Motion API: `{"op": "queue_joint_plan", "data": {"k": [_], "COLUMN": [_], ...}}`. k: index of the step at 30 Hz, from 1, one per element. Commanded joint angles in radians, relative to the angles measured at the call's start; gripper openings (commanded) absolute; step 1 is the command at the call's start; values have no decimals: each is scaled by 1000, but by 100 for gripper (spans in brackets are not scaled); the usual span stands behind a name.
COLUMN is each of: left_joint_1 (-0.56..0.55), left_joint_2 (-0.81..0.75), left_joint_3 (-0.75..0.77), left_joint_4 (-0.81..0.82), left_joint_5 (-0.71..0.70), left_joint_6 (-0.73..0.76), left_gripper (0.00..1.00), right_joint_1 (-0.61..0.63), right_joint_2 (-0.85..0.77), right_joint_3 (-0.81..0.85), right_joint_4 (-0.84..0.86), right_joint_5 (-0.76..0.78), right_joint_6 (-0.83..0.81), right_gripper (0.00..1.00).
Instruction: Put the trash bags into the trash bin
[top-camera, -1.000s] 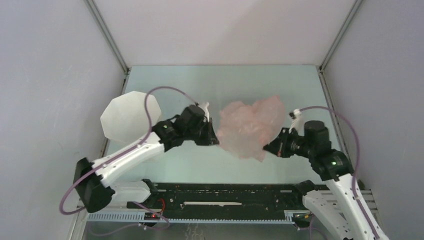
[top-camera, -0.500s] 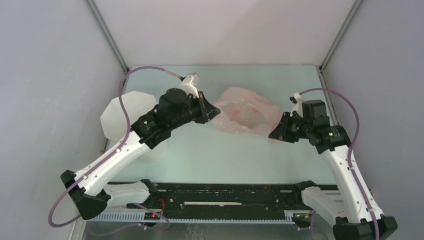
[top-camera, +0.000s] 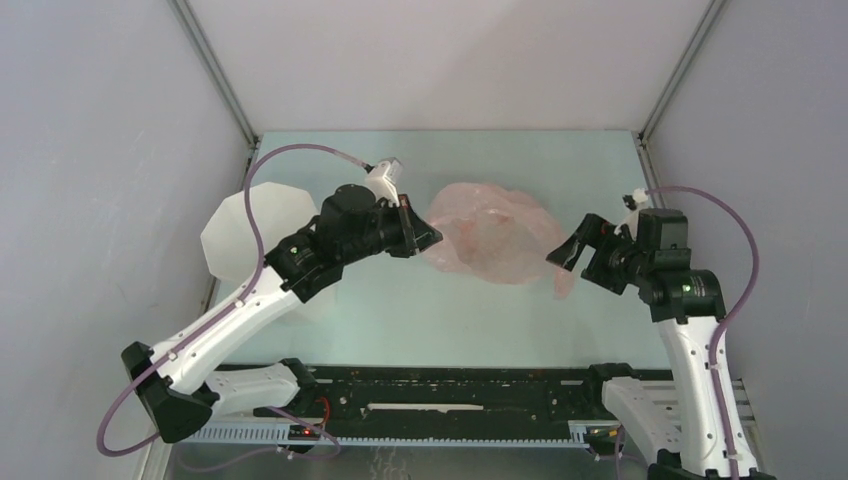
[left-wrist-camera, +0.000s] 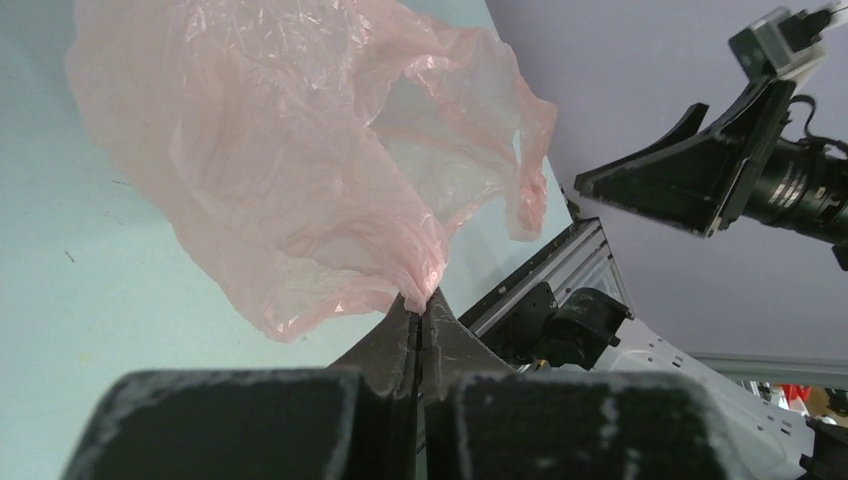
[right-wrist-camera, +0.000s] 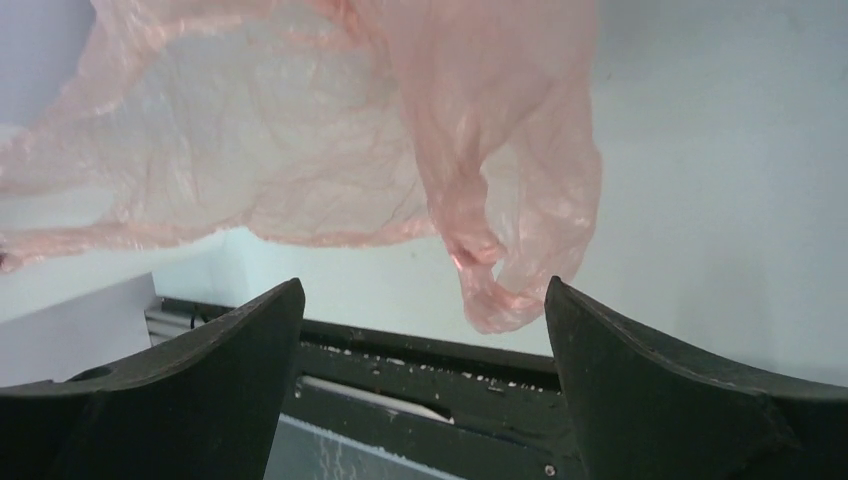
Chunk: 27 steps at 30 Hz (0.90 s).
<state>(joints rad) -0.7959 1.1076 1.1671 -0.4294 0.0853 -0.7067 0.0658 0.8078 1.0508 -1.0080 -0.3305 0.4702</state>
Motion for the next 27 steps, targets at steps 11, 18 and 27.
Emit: {"op": "queue_joint_plan", "data": {"k": [11,18,27], "left_joint_1": [9,19,27], "left_joint_2": [52,74,53], "left_joint_3": [75,102,182], "left_joint_4": [6,8,-4], "left_joint_5": [36,50,45], "left_joint_6": [6,0,-30], "left_gripper": [0,0,0], "right_joint_1": [379,516,618], "right_joint_2": [200,233,241], "right_joint_3": [115,3,0], "right_joint_4": [-137,-2,-10], "right_joint_5": [654,664,654], "right_joint_6": [66,122,169], "right_gripper": [95,89,93]}}
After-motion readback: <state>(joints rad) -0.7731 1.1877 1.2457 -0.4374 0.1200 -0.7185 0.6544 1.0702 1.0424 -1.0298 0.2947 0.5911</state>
